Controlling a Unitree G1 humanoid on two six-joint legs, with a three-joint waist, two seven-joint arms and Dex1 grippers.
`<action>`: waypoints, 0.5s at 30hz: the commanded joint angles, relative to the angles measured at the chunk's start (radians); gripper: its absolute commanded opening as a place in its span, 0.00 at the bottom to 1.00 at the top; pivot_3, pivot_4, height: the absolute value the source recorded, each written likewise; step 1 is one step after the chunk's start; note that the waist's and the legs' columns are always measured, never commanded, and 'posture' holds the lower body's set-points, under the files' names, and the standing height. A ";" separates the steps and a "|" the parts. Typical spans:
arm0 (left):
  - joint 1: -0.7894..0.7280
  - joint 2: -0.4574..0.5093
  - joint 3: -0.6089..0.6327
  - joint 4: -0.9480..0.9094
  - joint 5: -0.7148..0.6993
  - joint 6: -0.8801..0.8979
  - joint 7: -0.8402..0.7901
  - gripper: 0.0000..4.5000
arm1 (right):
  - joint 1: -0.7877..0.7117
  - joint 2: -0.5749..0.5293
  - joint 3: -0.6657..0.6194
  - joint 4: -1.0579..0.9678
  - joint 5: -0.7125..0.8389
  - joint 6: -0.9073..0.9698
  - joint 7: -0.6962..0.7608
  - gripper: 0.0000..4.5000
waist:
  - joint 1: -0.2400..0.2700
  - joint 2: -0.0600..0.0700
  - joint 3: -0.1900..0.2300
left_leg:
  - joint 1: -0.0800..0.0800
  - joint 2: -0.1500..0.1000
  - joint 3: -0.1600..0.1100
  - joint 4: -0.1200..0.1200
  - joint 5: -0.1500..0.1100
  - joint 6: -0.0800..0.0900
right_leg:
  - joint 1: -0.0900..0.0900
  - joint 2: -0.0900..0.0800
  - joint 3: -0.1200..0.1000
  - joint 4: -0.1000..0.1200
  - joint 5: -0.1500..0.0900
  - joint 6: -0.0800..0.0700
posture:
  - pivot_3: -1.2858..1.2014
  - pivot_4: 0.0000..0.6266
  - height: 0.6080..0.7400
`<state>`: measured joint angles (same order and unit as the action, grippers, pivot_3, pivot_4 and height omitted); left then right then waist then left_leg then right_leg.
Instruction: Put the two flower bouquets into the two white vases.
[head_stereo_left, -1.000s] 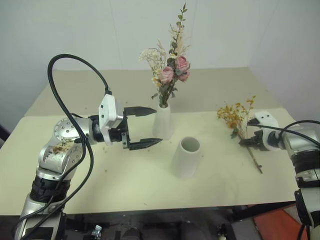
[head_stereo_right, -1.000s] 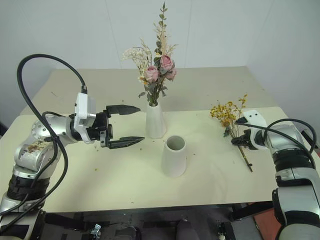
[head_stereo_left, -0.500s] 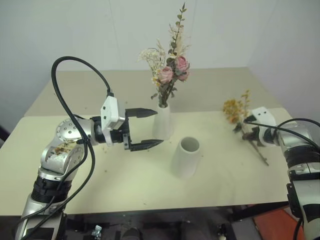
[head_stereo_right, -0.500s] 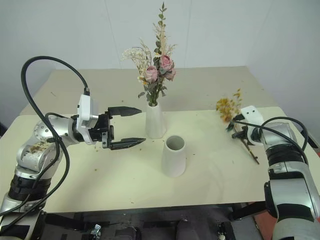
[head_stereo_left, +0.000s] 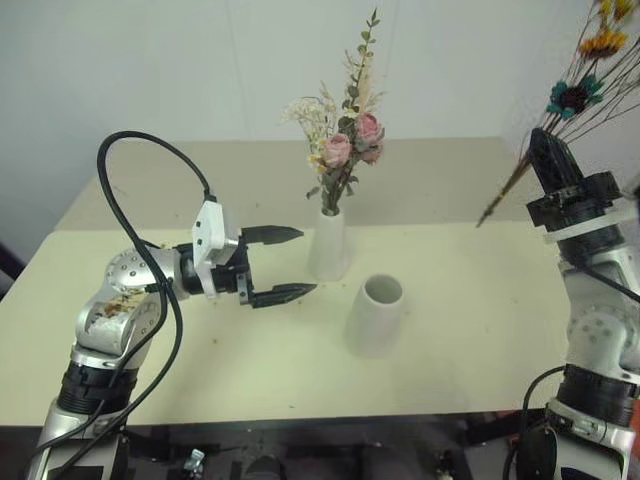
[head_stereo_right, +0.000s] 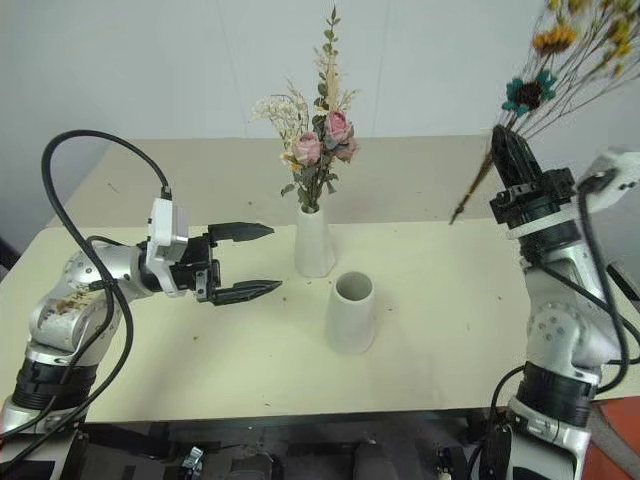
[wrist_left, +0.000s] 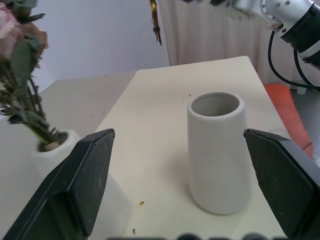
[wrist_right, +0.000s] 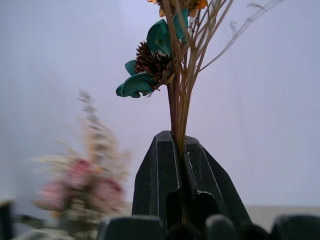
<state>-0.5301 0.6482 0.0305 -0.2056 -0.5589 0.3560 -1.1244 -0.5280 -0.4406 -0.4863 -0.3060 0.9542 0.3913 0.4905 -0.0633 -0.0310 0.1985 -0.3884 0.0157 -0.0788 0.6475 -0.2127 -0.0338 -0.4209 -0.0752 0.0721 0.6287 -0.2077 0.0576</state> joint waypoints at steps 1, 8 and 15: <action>0.003 -0.009 0.018 0.000 -0.038 0.012 -0.007 1.00 | 0.024 0.025 0.033 -0.135 0.139 0.029 0.016 0.01 | -0.002 0.000 0.000 | 0.000 0.000 0.000 0.000 0.000 0.000 | 0.000 0.001 0.000 0.000 -0.001 0.001 | 0.52 0.24 1.00; 0.029 0.007 0.011 -0.020 -0.054 0.032 -0.043 1.00 | 0.079 0.092 0.167 -0.207 0.187 0.027 0.060 0.01 | -0.004 0.000 0.000 | -0.001 0.001 0.000 -0.001 0.000 0.000 | -0.002 0.001 0.000 0.001 -0.001 0.000 | 0.52 0.24 1.00; 0.048 0.010 0.027 -0.043 -0.061 0.046 -0.022 1.00 | 0.108 0.062 0.236 -0.132 0.118 0.010 0.199 0.01 | 0.003 0.000 0.000 | -0.001 0.001 0.000 0.000 0.000 0.000 | -0.001 0.001 0.000 0.000 -0.001 0.000 | 0.52 0.24 1.00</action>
<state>-0.4844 0.6521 0.0300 -0.2100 -0.5955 0.3982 -1.1513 -0.4174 -0.3682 -0.2462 -0.4299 1.0812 0.4183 0.6588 -0.0599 -0.0310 0.1984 -0.3893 0.0167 -0.0788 0.6470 -0.2126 -0.0337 -0.4223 -0.0741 0.0722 0.6289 -0.2090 0.0580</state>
